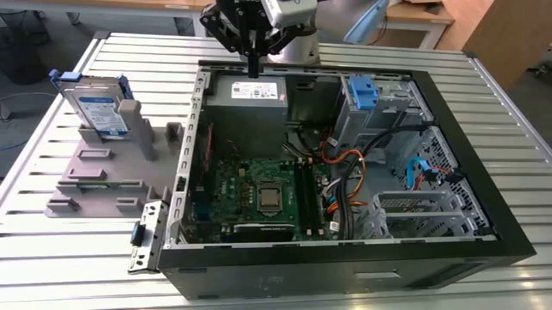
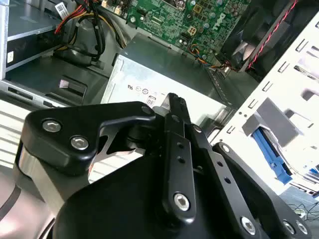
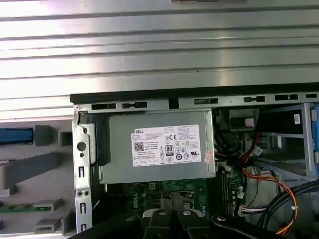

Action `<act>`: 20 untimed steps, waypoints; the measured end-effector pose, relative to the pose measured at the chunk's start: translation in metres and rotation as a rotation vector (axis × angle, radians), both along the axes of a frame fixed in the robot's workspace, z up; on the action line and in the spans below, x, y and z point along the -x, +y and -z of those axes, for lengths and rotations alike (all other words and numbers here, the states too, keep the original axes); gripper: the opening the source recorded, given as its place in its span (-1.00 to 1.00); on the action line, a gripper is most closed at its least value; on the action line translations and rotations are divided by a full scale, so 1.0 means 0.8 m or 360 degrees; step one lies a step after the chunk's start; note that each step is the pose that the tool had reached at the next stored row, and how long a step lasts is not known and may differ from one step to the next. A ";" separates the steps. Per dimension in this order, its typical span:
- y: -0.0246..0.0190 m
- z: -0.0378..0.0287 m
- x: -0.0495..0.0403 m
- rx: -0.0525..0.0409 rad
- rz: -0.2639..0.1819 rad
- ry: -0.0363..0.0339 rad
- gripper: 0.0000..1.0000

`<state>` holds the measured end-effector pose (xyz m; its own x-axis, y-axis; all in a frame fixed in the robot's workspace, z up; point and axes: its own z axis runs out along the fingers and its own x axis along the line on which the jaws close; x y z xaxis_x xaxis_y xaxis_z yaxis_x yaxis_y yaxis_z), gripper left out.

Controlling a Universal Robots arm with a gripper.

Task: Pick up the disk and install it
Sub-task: 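Reach for the disk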

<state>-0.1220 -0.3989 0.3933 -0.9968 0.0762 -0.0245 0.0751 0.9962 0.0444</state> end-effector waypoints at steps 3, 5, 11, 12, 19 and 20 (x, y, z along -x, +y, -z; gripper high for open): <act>0.0000 0.0000 0.000 0.0000 0.0000 0.0000 -0.79; 0.0000 0.0000 0.000 0.0000 0.0000 0.0000 -0.79; 0.0000 0.0000 0.004 0.0000 0.0000 0.0000 -0.79; 0.0000 -0.0001 0.004 0.0000 0.0000 0.0000 -0.79; 0.0000 0.0000 0.007 0.0000 0.0000 0.0000 -0.79; 0.0000 0.0000 0.007 0.0000 0.0000 0.0000 -0.79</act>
<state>-0.1279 -0.3989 0.3933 -0.9968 0.0763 -0.0245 0.0751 0.9962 0.0444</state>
